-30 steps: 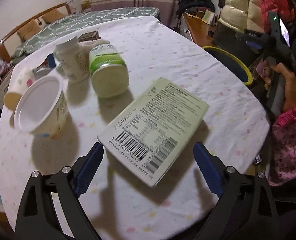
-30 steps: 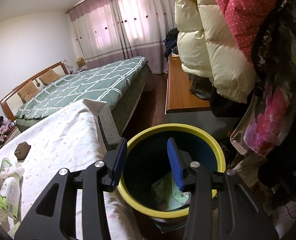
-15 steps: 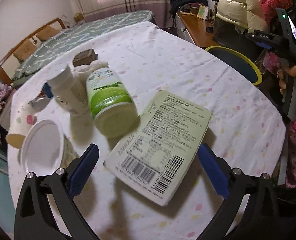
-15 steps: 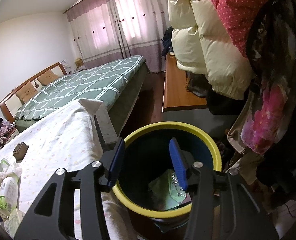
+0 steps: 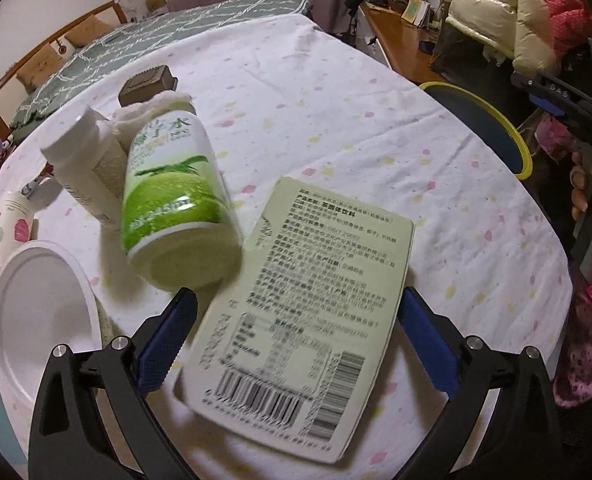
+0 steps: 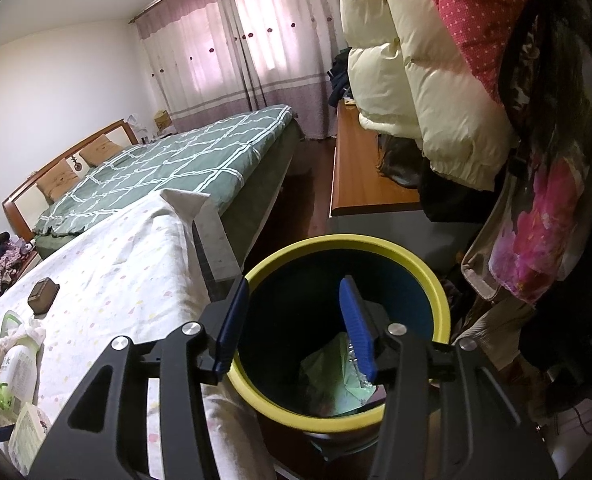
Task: Collect trash
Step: 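Grasp the printed label card with the left gripper, then carry the label card over the yellow bin and open the left gripper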
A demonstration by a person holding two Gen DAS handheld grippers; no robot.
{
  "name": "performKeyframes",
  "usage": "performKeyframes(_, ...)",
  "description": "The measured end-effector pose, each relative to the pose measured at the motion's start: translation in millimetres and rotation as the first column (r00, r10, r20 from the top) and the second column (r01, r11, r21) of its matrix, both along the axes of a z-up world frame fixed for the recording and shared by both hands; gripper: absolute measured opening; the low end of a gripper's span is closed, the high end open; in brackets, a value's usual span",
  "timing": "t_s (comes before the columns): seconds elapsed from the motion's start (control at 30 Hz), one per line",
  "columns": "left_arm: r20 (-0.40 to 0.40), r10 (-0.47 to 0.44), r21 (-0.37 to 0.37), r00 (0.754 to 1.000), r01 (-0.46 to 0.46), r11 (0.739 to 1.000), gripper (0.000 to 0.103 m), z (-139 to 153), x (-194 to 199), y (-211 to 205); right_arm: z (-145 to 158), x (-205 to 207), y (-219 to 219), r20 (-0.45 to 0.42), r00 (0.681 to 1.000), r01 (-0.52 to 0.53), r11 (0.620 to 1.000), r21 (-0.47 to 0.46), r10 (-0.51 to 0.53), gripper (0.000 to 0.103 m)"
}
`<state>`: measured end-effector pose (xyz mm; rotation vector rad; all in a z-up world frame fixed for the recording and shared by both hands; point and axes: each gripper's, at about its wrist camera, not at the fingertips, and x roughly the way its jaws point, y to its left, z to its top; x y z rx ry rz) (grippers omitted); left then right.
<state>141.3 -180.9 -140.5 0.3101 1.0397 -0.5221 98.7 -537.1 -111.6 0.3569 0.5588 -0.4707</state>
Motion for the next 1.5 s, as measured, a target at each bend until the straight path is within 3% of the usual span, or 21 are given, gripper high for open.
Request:
performKeyframes(0.1, -0.003, 0.01, 0.026, 1.0, -0.01, 1.0, 0.092, -5.3, -0.7, -6.8, 0.4, -3.0, -0.3, 0.003, 1.0, -0.003, 1.0, 0.002, 0.003, 0.046)
performKeyframes(0.23, -0.001, 0.009, 0.003, 1.0, -0.009, 1.0, 0.074, 0.2, -6.6, -8.4, 0.9, -7.6, -0.6, 0.005, 1.0, -0.006, 1.0, 0.003, 0.006, 0.046)
performKeyframes(0.37, 0.005, 0.003, -0.034, 1.0, -0.003, 0.999, 0.072, 8.6, -12.0, -14.8, 3.4, -15.8, -0.3, 0.012, 1.0, -0.014, 1.0, -0.003, 0.014, 0.046)
performKeyframes(0.67, 0.07, -0.082, -0.079, 0.994, 0.087, 0.993, 0.072, 38.8, -3.8, -74.9, 10.6, -45.5, -7.7, 0.018, 1.0, -0.014, 0.999, -0.039, 0.015, 0.046)
performKeyframes(0.93, 0.1, -0.186, -0.1, 0.977, 0.196, 0.975, 0.072, 60.1, 28.3, -180.9, 10.5, -75.6, -33.1, 0.022, 0.999, 0.033, 0.999, -0.039, -0.032, 0.046)
performKeyframes(1.2, 0.054, -0.245, -0.095, 0.968, 0.249, 0.964, 0.072, 44.1, 58.5, -277.5, 1.9, -88.1, -51.7, 0.006, 0.998, 0.057, 0.998, -0.015, -0.057, 0.046)
performKeyframes(1.4, 0.029, -0.25, -0.113, 0.968, 0.252, 0.961, 0.073, 28.6, 72.1, -318.9, -0.3, -92.2, -60.7, -0.002, 0.997, 0.071, 0.997, -0.007, -0.071, 0.048)
performKeyframes(1.5, 0.041, -0.227, -0.132, 0.973, 0.23, 0.964, 0.085, 32.5, 76.3, -324.0, -1.9, -90.4, -60.6, -0.011, 0.997, 0.074, 0.997, -0.001, -0.074, 0.052)
